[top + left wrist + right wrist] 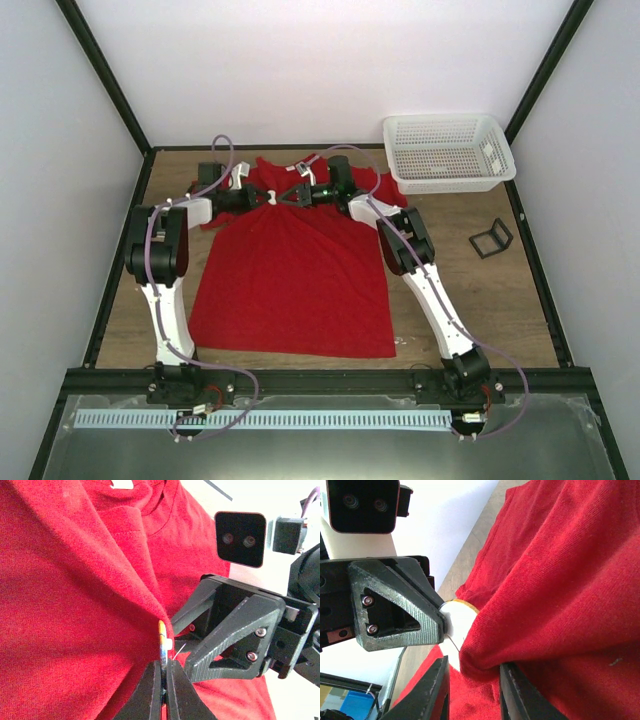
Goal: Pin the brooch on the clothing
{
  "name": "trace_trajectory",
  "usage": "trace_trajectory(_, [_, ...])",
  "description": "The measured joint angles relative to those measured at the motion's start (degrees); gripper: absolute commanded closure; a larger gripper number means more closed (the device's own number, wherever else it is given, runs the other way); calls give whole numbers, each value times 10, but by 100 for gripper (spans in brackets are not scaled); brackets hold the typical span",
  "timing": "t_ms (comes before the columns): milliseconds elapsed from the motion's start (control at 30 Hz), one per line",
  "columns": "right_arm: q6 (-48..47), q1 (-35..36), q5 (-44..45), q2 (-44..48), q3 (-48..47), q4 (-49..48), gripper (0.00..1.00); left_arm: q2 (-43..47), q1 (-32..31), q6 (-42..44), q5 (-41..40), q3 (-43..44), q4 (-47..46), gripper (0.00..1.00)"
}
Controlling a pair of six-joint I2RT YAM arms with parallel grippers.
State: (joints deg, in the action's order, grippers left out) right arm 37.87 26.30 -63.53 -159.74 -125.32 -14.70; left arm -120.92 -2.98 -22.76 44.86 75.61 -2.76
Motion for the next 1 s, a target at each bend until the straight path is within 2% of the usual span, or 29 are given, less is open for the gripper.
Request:
trace_trajectory(333, [35, -2, -12, -18, -25, -16, 77, 0, 2, -5, 31, -18, -42, 100])
trace_trajectory(500, [37, -2, -17, -21, -28, -17, 85, 0, 4, -8, 43, -35, -74, 100])
trace_trajectory(867, [46, -2, -33, -28, -37, -30, 87, 0, 5, -12, 57, -45, -100, 100])
trace_trajectory(1000, [47, -3, -36, -29, -37, -30, 91, 0, 4, -12, 60, -49, -109, 100])
